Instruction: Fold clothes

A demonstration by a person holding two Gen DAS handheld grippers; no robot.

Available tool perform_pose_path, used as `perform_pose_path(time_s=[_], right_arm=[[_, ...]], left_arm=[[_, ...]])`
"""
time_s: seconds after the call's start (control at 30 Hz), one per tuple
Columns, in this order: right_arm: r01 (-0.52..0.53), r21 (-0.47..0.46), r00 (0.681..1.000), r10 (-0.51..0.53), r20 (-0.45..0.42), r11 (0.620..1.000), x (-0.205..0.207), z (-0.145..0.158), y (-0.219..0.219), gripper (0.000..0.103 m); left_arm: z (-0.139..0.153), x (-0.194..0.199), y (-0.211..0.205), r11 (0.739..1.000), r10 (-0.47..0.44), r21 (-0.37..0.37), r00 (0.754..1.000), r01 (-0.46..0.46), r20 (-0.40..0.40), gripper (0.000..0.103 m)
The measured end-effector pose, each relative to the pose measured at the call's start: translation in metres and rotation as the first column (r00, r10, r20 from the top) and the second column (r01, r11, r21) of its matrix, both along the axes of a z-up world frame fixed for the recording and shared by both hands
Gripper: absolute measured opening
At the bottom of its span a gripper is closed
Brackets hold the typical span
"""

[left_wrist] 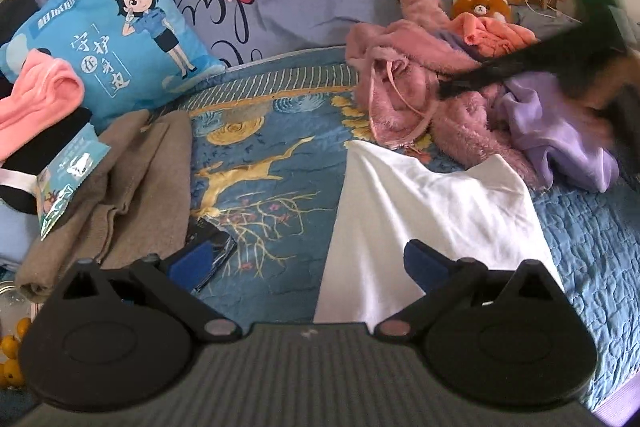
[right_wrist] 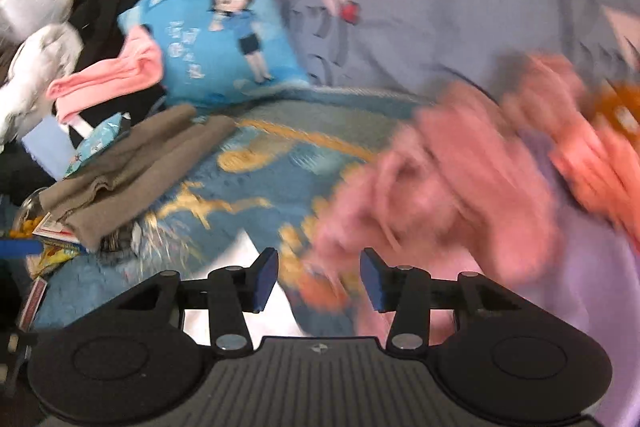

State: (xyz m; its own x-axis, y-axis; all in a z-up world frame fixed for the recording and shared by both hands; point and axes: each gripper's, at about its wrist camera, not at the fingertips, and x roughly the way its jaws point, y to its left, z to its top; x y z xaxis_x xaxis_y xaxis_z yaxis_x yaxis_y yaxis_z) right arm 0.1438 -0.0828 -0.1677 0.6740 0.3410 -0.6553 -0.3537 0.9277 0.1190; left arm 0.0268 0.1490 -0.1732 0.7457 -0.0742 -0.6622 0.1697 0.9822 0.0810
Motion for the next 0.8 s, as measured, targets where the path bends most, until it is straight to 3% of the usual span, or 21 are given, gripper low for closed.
perform_pose_path(time_s=[0.1,0.2,0.23,0.27,0.3,0.33,0.47,0.53,0.6,0.67,0.7,0.77,0.8], right_arm=[[0.054,0.045,0.994,-0.05,-0.1,0.998,-0.017,-0.026,-0.025,0.043],[0.127,0.153,0.98,-0.1,-0.171,0.98,-0.025,-0.055,-0.038,0.04],[0.158,0.198,0.974,-0.12,-0.19,0.967,-0.026,-0.063,-0.041,0.031],[0.199,0.238,0.967,-0.151,-0.205,0.951,-0.027,-0.068,-0.043,0.01],[0.242,0.276,0.958,-0.184,-0.22,0.93,-0.027,-0.073,-0.045,0.002],[0.284,0.313,0.947,-0.216,-0.236,0.906,-0.028,-0.078,-0.047,0.003],[0.302,0.459,0.952,-0.289,-0.101,0.835,-0.054,-0.06,-0.049,0.002],[0.318,0.423,0.943,-0.33,-0.047,0.848,-0.064,-0.052,-0.042,0.005],[0.407,0.19,0.911,-0.412,-0.014,0.894,-0.063,-0.048,-0.026,0.015],[0.446,0.049,0.892,-0.448,0.051,0.894,-0.065,-0.046,-0.021,0.014],[0.45,0.063,0.889,-0.454,0.069,0.891,-0.067,-0.043,-0.024,0.015],[0.446,0.147,0.892,-0.453,0.01,0.883,-0.068,-0.042,-0.034,0.026],[0.44,0.169,0.896,-0.443,-0.018,0.882,-0.065,-0.043,-0.036,0.028]], left_arm=[[-0.002,-0.001,-0.003,1.0,-0.011,0.014,1.0,0.011,-0.001,0.103],[-0.005,-0.003,-0.007,0.999,-0.024,0.021,1.0,0.024,0.001,0.103],[-0.006,-0.003,-0.008,0.999,-0.026,0.023,1.0,0.026,0.0,0.103],[-0.007,-0.003,-0.009,0.999,-0.028,0.026,1.0,0.028,-0.002,0.103],[-0.008,-0.003,-0.01,0.999,-0.028,0.031,1.0,0.028,-0.005,0.103],[-0.01,-0.003,-0.011,0.999,-0.026,0.037,1.0,0.026,-0.008,0.103],[-0.014,-0.001,-0.011,0.998,-0.011,0.056,1.0,0.012,-0.02,0.103],[-0.014,0.0,-0.009,0.999,-0.01,0.049,1.0,0.011,-0.022,0.103],[-0.014,0.0,-0.009,0.999,-0.013,0.044,1.0,0.014,-0.024,0.103],[-0.015,0.0,-0.01,0.999,-0.011,0.052,1.0,0.012,-0.025,0.103],[-0.015,0.0,-0.011,0.998,-0.013,0.058,1.0,0.014,-0.023,0.103],[-0.014,-0.001,-0.011,0.998,-0.012,0.065,1.0,0.013,-0.015,0.103],[-0.014,-0.001,-0.01,0.998,-0.01,0.061,1.0,0.011,-0.016,0.103]])
